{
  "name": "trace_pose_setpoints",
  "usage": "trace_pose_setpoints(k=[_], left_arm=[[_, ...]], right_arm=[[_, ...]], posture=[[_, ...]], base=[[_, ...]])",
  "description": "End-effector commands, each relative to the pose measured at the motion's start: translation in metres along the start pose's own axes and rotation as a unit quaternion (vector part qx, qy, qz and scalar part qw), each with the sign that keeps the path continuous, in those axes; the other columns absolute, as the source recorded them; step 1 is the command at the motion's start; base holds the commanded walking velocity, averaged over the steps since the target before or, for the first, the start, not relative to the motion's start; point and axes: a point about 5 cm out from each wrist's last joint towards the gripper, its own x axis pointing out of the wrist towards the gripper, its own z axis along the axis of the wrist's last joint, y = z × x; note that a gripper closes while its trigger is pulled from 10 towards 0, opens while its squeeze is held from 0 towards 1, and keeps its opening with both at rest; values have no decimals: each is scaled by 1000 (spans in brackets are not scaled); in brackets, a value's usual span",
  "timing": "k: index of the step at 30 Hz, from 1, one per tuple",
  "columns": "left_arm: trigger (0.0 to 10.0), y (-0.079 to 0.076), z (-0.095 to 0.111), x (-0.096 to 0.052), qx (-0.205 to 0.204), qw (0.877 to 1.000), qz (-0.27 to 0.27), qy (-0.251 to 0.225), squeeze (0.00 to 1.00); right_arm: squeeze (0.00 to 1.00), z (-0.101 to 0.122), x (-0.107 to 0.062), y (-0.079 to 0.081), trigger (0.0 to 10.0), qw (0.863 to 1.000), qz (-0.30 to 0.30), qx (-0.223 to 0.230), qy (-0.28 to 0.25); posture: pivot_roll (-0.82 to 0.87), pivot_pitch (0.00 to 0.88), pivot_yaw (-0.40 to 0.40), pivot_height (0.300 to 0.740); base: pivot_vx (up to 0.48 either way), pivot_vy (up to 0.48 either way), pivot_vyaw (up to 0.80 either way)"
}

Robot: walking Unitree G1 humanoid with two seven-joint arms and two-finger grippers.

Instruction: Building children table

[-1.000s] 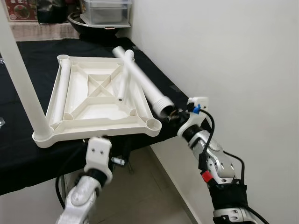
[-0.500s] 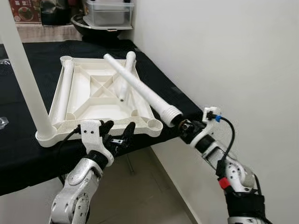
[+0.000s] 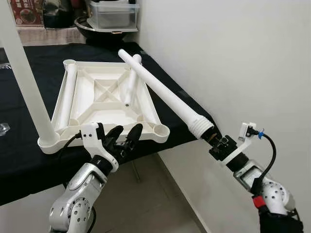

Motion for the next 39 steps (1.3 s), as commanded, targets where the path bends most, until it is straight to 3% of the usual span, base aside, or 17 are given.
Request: trace_pose_setpoints(k=[1,5,9,13,14,15,16,24,39], left_arm=[[10000,0,-3,-1,10,1000,7,9,0],[10000,1,-10,-8,54,998,29,20,0],[10000,3,-16,-14,84,995,36,37,0],[10000,3,-19,-16,84,995,35,45,0],[10000,3,-20,-17,81,995,35,46,0],[10000,3,-20,-17,81,995,35,46,0],[10000,3,-21,-17,83,995,35,48,0],[10000,-1,-27,-19,102,993,32,55,0],[10000,0,-26,-18,106,992,39,52,0]], right_arm=[[0,2,1,2,0,1000,-17,-20,-13],[0,-4,12,8,0,994,-76,-75,-37],[0,8,17,5,0,987,-108,-84,-83],[0,10,17,2,0,983,-129,-107,-78],[0,11,18,1,1961,981,-136,-114,-76],[0,11,18,1,1961,981,-136,-114,-76],[0,11,18,1,10000,978,-144,-136,-69],[0,-4,24,2,10000,976,-146,-159,-36],[0,-2,31,1,10000,972,-156,-174,-33]], posture=[[80,24,-97,740],[88,5,-88,740],[92,0,-84,740],[92,0,-87,740],[91,0,-87,740],[91,0,-87,740],[91,0,-89,740],[89,0,-95,740],[85,15,-103,740]], base=[[0,0,0],[0,0,0],[0,0,0],[0,0,0],[0,0,0],[0,0,0],[0,0,0],[-66,0,0],[-194,0,0]])
